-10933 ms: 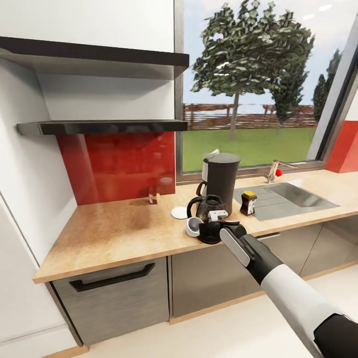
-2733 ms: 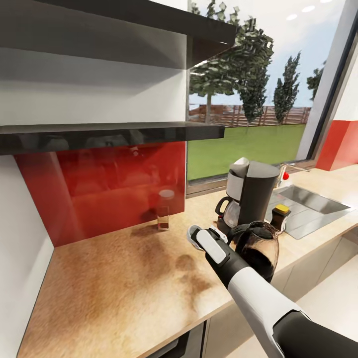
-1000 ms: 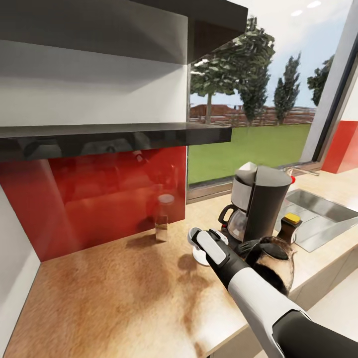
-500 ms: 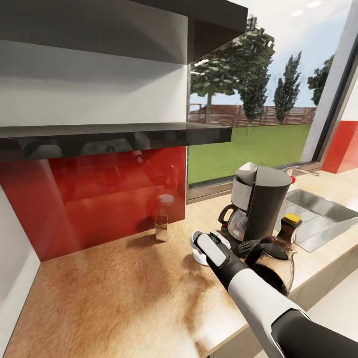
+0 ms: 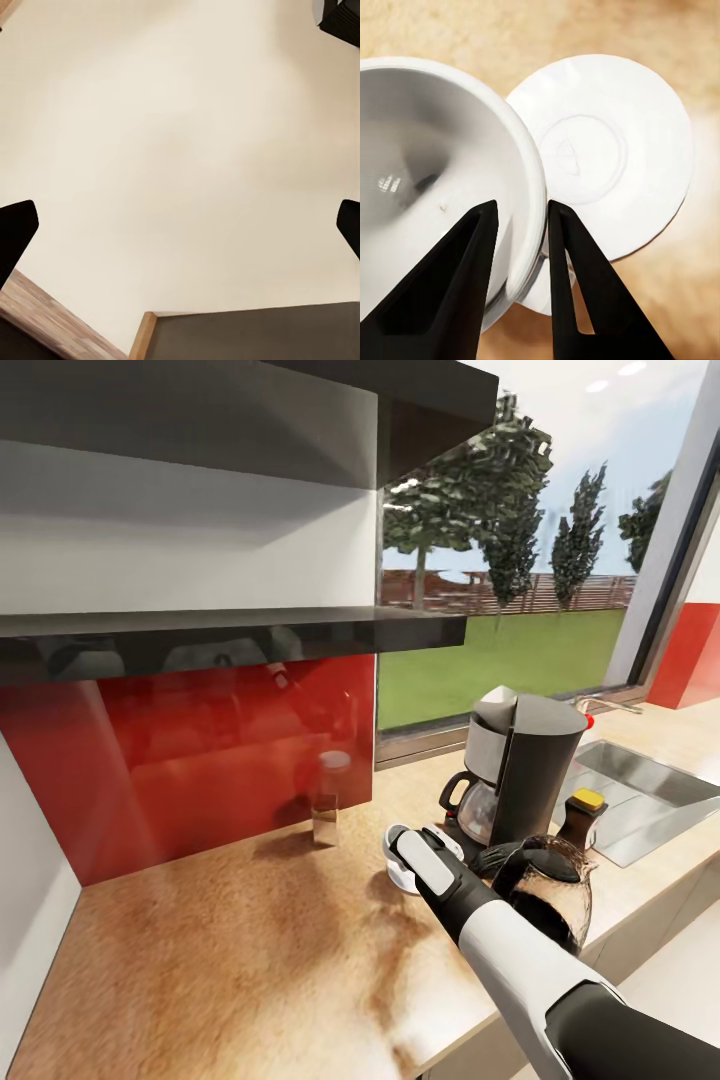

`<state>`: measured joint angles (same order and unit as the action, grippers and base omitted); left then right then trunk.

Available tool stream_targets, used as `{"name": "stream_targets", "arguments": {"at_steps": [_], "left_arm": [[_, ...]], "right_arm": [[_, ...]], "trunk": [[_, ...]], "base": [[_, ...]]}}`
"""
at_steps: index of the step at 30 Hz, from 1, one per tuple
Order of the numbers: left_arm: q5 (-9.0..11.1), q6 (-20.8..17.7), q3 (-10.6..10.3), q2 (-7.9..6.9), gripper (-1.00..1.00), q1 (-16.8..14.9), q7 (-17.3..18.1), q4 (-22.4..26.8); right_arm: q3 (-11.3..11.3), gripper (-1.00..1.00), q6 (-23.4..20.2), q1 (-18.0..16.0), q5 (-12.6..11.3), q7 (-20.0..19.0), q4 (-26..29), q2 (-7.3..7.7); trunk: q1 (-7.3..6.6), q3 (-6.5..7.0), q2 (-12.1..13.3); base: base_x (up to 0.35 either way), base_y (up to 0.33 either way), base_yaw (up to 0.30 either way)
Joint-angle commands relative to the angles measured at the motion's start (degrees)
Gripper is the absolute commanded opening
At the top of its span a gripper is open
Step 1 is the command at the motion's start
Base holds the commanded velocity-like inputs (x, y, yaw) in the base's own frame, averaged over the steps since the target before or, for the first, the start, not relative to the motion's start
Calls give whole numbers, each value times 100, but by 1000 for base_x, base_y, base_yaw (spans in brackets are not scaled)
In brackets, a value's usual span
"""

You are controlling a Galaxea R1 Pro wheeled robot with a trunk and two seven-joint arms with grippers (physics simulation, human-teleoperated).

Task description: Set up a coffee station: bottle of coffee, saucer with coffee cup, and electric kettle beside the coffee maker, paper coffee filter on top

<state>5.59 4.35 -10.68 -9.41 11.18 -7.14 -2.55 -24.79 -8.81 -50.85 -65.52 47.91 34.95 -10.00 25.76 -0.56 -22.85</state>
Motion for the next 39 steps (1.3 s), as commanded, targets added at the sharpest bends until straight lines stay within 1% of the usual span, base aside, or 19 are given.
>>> {"name": "stream_targets", "arguments": {"at_steps": [1,6,13,31,39], "left_arm": [[57,31,-48,1,100,-1,-6,-9],[59,31,-48,-3,100,-1,-6,-11],[59,31,-48,-8,100,4,-6,-12],[62,31,-48,-2,100,7,-6,-9],[62,31,-48,-1,100,7,-6,-10]], "right_arm": [[-8,-100,-37,-4,4,16,3,0],[-6,-100,-21,-4,4,19,-79,0],[5,-100,122,-4,4,25,-118,0],[23,-100,142,-4,4,33,-111,0],[27,-100,154,-4,4,34,-118,0]], "trunk": [[3,-6,-8],[3,-6,-8],[3,-6,-8],[3,-6,-8],[3,-6,-8]], "base": [[0,0,0],[0,0,0],[0,0,0],[0,0,0],[62,0,0]]}}
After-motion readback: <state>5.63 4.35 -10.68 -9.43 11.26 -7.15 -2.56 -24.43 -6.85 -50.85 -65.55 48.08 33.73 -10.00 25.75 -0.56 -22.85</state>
